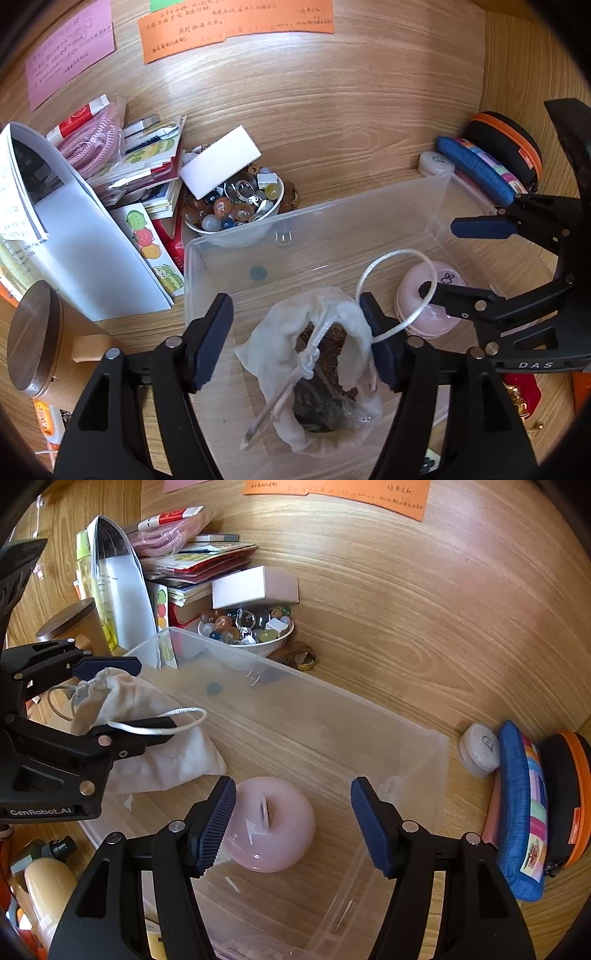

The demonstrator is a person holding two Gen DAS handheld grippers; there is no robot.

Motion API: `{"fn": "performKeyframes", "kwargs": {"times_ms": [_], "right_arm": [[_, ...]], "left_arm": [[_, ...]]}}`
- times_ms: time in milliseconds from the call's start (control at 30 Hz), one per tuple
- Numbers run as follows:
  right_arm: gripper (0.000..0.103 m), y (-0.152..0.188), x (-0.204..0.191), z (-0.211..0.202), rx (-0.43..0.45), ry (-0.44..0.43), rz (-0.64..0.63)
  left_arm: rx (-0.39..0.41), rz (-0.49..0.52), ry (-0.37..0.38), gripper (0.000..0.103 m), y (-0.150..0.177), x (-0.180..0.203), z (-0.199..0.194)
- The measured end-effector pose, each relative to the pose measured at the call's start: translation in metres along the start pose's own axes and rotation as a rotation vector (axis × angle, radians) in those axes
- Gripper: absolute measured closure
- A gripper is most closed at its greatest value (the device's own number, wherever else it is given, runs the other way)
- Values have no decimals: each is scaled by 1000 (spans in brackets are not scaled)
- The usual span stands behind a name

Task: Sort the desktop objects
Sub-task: 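Open the left gripper to drop the pouch while the right gripper releases the pink container into the box, then move the left gripper to the green bottle while the right gripper approaches the red velvet pouch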

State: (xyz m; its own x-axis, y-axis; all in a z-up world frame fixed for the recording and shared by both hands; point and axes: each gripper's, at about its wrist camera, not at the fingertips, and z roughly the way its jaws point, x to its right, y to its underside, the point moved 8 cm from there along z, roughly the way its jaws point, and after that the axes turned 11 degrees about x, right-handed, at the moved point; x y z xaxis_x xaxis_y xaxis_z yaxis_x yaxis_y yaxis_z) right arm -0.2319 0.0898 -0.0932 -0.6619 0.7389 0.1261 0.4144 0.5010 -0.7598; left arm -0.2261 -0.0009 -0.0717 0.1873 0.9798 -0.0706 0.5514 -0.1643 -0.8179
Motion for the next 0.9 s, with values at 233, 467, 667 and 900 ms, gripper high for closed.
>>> {"fn": "performKeyframes", "kwargs": {"times_ms": [233,467,667,900], "right_arm": [[33,-5,0,-12,27,-14,-3],[24,-19,3,-35,81,18,-1],[23,-21,2,-62,118,25,23],[21,-16,0,-96,158,51,68]], "left_arm": [[40,-19,-3,22,-11,-2,-20],[82,1,-23,19,-17,1,-47],[122,6,-39,14,-21,3,-74],[146,-18,-51,12,-17,5,-96]]}}
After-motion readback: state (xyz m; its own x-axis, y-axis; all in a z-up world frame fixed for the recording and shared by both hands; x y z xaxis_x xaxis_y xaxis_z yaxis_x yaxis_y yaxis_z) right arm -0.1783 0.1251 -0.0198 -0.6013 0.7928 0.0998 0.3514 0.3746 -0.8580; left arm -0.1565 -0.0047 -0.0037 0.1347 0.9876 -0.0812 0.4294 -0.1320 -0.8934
